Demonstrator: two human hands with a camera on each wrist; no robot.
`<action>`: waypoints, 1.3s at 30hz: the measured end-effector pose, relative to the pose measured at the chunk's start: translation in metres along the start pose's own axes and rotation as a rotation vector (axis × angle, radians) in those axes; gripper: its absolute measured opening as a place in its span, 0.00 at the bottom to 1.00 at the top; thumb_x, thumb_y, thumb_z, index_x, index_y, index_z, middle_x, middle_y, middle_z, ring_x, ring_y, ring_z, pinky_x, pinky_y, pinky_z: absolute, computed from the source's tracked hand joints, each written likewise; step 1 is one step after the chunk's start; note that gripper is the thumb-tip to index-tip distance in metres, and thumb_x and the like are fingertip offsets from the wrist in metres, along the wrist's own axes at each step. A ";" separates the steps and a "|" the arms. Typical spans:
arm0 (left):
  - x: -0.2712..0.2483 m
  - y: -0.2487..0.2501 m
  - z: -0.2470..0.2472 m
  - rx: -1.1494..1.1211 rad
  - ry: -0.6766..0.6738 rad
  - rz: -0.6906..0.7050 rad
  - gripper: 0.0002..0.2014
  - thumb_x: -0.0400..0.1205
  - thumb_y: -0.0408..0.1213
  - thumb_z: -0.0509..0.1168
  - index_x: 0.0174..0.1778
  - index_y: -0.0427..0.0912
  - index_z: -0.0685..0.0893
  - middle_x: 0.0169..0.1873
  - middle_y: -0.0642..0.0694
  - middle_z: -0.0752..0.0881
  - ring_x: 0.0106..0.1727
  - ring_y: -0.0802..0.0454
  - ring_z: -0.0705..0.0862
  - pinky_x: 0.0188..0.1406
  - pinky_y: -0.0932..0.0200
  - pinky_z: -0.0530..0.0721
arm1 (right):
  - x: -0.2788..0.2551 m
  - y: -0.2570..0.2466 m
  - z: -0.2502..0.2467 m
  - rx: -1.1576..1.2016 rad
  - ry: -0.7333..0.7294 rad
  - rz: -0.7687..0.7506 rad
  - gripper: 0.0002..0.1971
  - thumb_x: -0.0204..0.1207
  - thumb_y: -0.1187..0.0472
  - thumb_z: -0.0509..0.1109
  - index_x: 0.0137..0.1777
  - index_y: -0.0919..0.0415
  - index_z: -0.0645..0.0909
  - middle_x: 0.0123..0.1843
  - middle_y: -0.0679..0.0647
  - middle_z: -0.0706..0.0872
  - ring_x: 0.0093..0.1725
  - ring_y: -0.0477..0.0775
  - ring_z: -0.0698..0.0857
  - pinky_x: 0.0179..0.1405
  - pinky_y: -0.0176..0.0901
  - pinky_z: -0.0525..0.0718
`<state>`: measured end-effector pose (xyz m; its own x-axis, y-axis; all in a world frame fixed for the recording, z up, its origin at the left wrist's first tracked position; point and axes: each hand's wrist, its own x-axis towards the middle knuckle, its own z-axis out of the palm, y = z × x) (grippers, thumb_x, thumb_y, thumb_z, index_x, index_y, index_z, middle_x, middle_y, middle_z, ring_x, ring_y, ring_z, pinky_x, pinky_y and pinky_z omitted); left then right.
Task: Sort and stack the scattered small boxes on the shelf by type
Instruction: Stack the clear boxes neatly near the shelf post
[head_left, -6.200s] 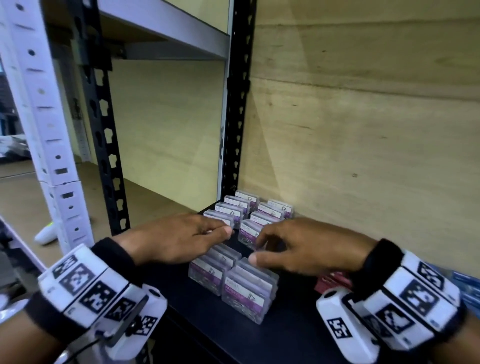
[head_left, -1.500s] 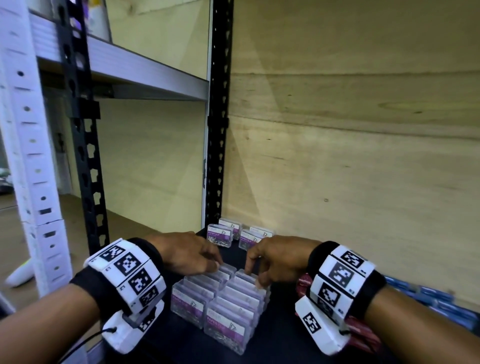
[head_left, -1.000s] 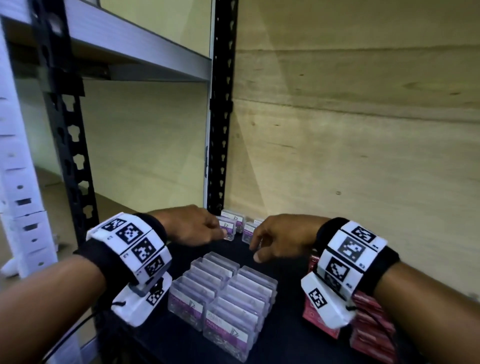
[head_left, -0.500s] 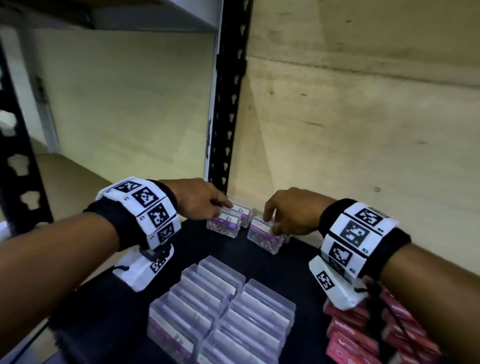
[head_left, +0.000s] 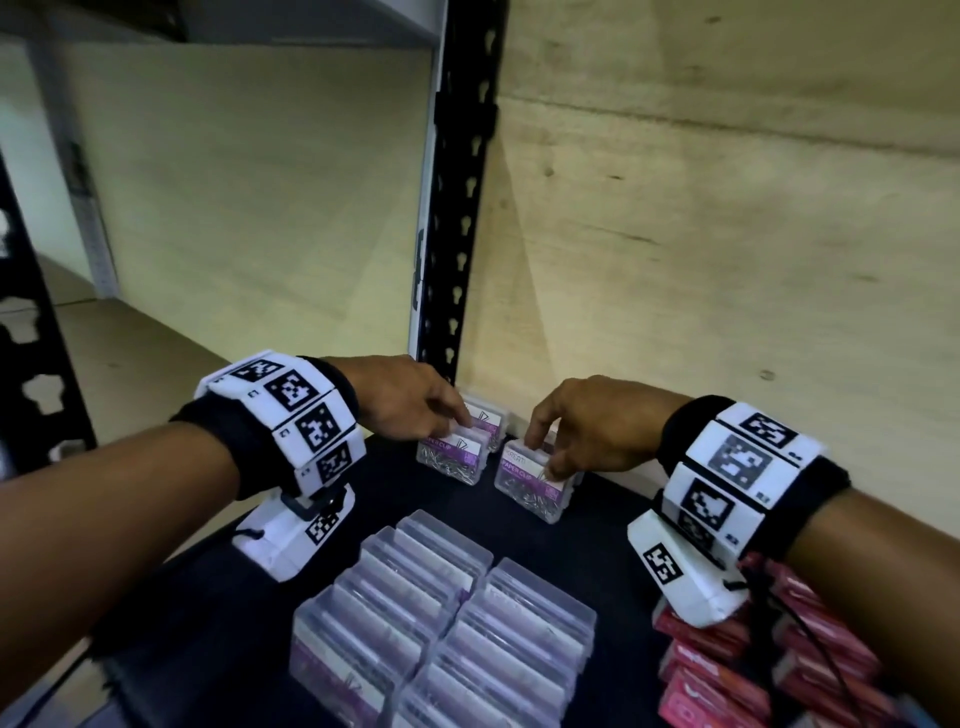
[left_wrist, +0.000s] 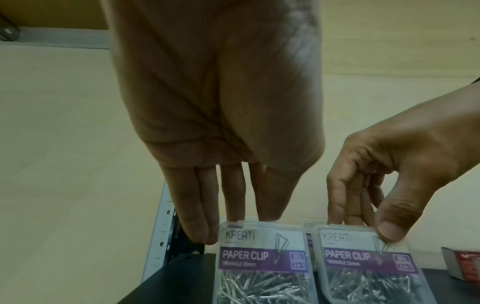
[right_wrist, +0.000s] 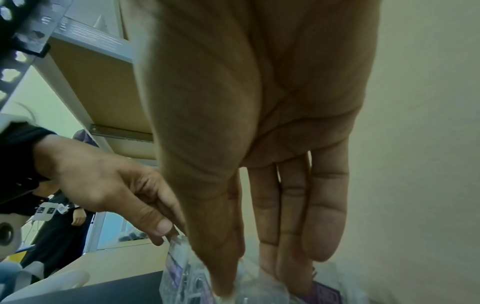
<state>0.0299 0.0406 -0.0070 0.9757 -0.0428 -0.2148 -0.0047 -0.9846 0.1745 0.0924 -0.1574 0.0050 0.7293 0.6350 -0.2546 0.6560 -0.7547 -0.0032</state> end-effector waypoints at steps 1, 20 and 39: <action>-0.002 0.002 0.000 -0.010 -0.008 0.001 0.17 0.88 0.48 0.58 0.72 0.63 0.78 0.73 0.56 0.77 0.70 0.56 0.74 0.64 0.63 0.68 | -0.002 -0.001 0.001 0.007 -0.006 0.000 0.18 0.76 0.50 0.77 0.66 0.45 0.83 0.60 0.47 0.88 0.58 0.50 0.85 0.61 0.46 0.82; -0.060 0.039 0.009 -0.045 -0.120 0.003 0.15 0.88 0.48 0.58 0.69 0.63 0.80 0.69 0.59 0.80 0.65 0.59 0.75 0.61 0.62 0.67 | -0.065 -0.019 0.015 0.052 -0.020 -0.050 0.18 0.75 0.51 0.78 0.65 0.46 0.85 0.59 0.44 0.89 0.54 0.46 0.84 0.54 0.40 0.78; -0.093 0.050 0.008 -0.059 -0.178 -0.015 0.15 0.86 0.52 0.59 0.68 0.65 0.82 0.68 0.62 0.80 0.66 0.62 0.75 0.69 0.60 0.67 | -0.093 -0.030 0.020 0.065 -0.040 -0.090 0.16 0.78 0.54 0.75 0.65 0.46 0.85 0.60 0.46 0.89 0.57 0.47 0.85 0.54 0.40 0.77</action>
<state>-0.0627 -0.0065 0.0136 0.9215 -0.0627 -0.3833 0.0275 -0.9739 0.2253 0.0009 -0.1966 0.0096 0.6589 0.6946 -0.2886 0.7035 -0.7049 -0.0906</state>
